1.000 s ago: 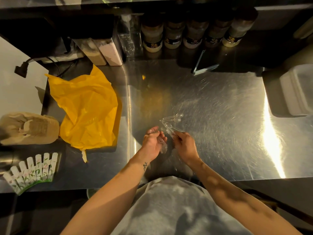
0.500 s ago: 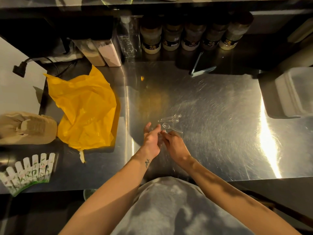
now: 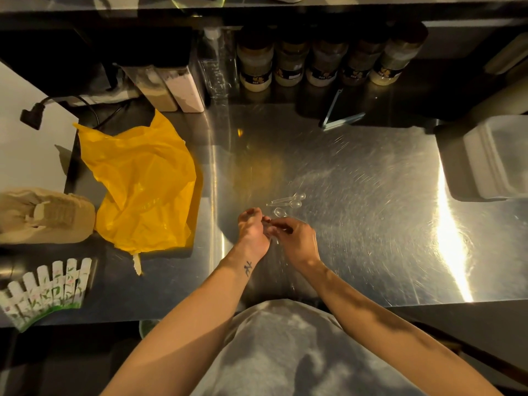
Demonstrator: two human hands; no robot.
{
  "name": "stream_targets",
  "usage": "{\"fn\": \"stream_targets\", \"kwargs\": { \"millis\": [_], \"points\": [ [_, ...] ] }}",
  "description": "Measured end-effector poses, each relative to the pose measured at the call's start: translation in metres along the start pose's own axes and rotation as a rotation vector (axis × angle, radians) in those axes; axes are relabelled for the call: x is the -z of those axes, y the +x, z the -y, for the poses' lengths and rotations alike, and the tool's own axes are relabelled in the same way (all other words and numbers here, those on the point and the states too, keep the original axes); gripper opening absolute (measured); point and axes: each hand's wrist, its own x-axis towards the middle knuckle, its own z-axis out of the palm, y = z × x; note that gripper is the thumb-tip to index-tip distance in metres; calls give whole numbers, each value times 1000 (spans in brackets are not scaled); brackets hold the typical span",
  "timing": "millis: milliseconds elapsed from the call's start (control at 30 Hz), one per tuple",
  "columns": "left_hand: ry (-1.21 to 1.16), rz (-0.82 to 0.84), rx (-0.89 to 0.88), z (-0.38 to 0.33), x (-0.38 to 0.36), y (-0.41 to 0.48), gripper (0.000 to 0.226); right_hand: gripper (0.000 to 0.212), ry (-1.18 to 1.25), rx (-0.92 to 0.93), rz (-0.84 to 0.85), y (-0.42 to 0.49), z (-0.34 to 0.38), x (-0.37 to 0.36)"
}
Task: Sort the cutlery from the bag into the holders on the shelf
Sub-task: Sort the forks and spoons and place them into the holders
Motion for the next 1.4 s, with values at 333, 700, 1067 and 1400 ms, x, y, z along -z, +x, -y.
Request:
{"fn": "stream_targets", "kwargs": {
  "millis": [333, 700, 1067, 1400],
  "points": [
    [-28, 41, 50, 0, -5, -2, 9, 14, -139, -59, 3, 9, 0, -6],
    [55, -1, 65, 1, -9, 6, 26, 59, 223, -263, 49, 8, 2, -18],
    [104, -21, -45, -6, -18, 13, 27, 39, 342, -278, 87, 11, 3, 1],
    [34, 8, -9, -24, 1, 13, 12, 97, -889, 221, 218, 60, -35, 25]
  ]
}}
